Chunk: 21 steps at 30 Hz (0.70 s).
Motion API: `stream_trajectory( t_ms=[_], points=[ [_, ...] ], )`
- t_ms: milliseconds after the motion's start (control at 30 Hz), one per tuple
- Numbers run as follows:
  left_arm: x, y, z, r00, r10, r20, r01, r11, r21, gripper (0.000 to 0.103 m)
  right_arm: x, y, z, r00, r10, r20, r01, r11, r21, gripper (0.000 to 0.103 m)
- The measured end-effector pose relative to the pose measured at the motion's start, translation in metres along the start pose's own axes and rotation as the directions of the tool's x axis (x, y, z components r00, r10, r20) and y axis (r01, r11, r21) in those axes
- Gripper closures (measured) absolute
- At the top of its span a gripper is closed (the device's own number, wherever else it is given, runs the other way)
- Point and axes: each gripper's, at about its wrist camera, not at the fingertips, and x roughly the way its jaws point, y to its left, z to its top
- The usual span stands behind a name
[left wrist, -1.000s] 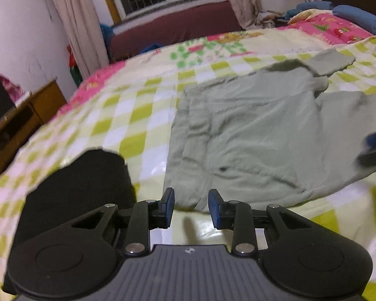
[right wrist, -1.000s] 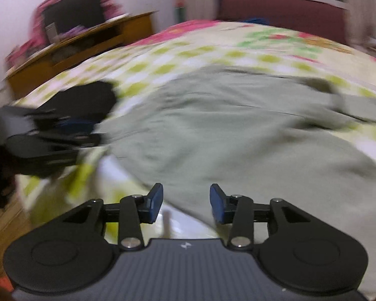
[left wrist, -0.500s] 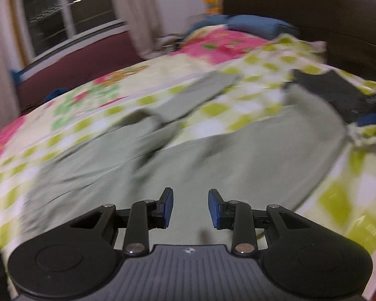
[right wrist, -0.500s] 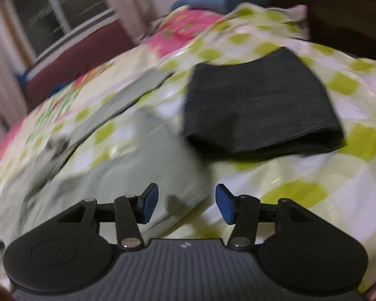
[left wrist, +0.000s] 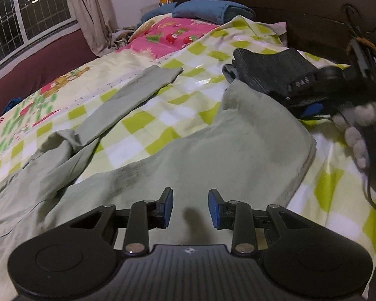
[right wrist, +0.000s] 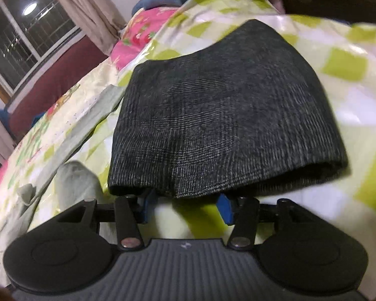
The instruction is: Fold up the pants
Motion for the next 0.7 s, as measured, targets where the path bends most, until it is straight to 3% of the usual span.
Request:
stream_trajectory(
  t_ms=[167, 300, 400, 500, 600, 700],
  points=[
    [0.012, -0.004, 0.007, 1.0, -0.022, -0.003, 0.022, 1.0, -0.013, 0.057, 0.013, -0.003, 0.021, 1.0, -0.009, -0.007, 0.009, 0.999, 0.038, 0.052],
    [0.007, -0.014, 0.014, 0.992, -0.118, 0.039, 0.118, 0.993, 0.004, 0.055, -0.03, -0.01, 0.002, 0.991, 0.121, -0.057, -0.119, 0.992, 0.036, 0.052],
    [0.009, -0.027, 0.024, 0.986, -0.154, 0.055, 0.152, 0.988, 0.038, 0.053, -0.051, -0.034, -0.021, 0.948, 0.284, -0.142, -0.257, 0.949, 0.183, 0.051],
    [0.01, -0.037, 0.026, 0.987, -0.155, 0.044, 0.152, 0.986, 0.072, 0.052, -0.048, -0.049, -0.04, 0.905, 0.377, -0.199, -0.305, 0.899, 0.315, 0.052],
    [0.009, -0.044, 0.022, 0.989, -0.144, 0.021, 0.141, 0.985, 0.097, 0.052, -0.049, -0.054, -0.046, 0.884, 0.424, -0.197, -0.341, 0.873, 0.348, 0.052],
    [0.012, -0.045, 0.012, 0.99, -0.138, -0.016, 0.139, 0.986, 0.096, 0.052, -0.047, -0.058, -0.039, 0.83, 0.529, -0.177, -0.419, 0.8, 0.43, 0.042]
  ],
)
